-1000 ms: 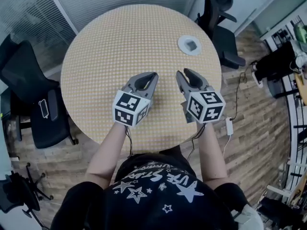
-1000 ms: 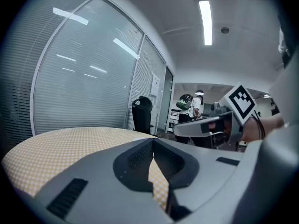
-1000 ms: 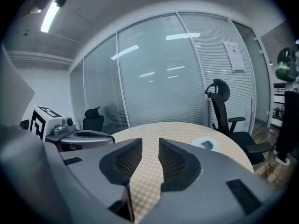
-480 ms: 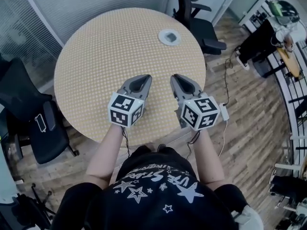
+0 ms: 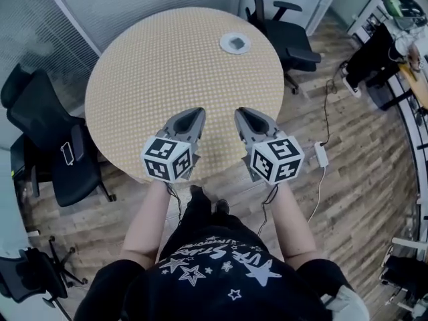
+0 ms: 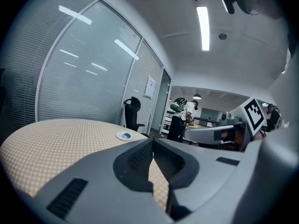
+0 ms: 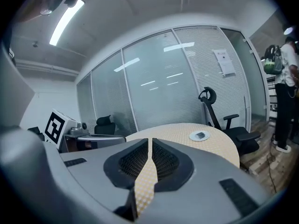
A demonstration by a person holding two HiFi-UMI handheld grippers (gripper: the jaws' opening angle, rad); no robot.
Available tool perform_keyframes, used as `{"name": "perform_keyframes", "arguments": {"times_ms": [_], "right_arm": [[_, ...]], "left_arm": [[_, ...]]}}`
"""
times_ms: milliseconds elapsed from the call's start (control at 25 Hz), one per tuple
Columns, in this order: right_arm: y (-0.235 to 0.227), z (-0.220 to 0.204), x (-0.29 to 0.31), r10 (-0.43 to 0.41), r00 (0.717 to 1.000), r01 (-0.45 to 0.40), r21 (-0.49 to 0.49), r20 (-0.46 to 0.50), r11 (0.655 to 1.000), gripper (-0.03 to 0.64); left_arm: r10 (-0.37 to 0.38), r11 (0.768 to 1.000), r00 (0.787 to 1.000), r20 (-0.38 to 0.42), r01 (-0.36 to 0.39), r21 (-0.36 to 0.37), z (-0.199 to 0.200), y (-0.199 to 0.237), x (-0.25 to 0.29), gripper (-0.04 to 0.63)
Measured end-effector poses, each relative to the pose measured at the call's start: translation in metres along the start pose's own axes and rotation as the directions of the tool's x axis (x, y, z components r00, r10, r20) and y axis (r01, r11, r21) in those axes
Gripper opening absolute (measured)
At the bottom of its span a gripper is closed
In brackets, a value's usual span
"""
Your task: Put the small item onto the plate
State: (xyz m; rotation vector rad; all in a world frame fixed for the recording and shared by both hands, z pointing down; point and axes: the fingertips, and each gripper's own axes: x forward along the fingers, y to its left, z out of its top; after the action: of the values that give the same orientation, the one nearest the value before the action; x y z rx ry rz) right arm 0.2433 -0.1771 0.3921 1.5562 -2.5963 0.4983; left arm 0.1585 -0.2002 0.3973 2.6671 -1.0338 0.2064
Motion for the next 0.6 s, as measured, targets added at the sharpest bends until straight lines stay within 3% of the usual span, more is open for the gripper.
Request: {"name": "perform_keyframes", "arguments": {"times_ms": [200,600], "right_arm": [[0.002,-0.010,-0.014,0.019,1.000,-0.020,0.043,0.014,0.999,0.038],[0.026,-0.023,-0.037,-0.021,1.000,0.021,-0.005,-0.004,1.000,0.028]], "left_arm": [[0.002,1.000,1.000,-0.030,-0.001,0.009,-0.011,-0.022,-0.005,0.008],[-0.066,0.998,0.997,-0.042,0.067,0.021,-0.023,-0.049,-0.021,0.008]]}}
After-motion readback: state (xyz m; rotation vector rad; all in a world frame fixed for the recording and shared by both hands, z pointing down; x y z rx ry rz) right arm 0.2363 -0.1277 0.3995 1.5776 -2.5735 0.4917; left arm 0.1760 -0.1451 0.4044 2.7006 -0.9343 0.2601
